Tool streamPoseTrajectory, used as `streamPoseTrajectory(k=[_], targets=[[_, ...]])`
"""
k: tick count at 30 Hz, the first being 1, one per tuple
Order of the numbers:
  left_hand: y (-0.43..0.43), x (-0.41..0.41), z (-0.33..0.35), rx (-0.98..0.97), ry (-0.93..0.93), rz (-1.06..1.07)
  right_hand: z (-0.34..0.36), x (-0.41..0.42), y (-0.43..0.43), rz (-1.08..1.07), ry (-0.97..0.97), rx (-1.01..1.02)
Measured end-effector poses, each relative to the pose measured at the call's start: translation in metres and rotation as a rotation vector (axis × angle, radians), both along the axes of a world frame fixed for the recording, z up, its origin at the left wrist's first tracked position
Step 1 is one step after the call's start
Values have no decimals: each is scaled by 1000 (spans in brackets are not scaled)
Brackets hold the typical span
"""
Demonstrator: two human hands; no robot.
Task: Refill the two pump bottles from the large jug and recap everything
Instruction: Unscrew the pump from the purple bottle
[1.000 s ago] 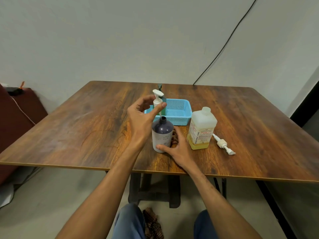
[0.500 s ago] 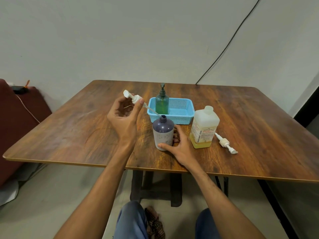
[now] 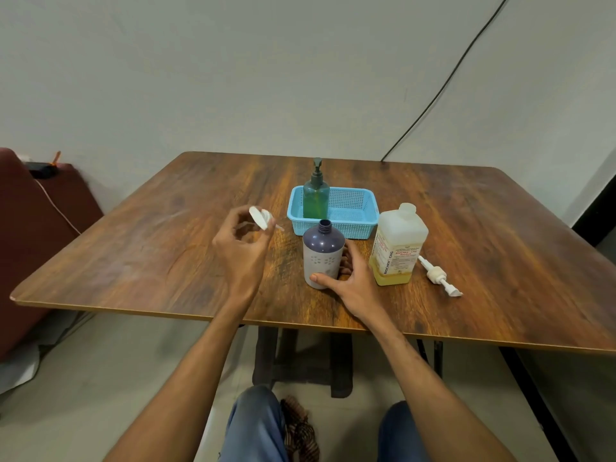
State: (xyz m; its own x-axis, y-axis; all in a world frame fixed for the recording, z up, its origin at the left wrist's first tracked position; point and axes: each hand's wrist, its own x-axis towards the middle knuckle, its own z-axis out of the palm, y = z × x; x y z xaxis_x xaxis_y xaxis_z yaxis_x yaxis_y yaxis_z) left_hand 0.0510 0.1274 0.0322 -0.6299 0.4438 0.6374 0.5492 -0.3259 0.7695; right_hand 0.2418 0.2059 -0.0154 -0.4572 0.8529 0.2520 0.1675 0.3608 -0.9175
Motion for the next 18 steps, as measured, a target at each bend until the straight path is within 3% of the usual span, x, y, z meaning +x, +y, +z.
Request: streamPoseTrajectory(k=[12, 18], targets=[[13, -10, -49, -548, 148, 143, 1, 0, 0, -19, -7, 1], [13, -12, -56, -674, 197, 147, 1, 0, 0, -22, -15, 6]])
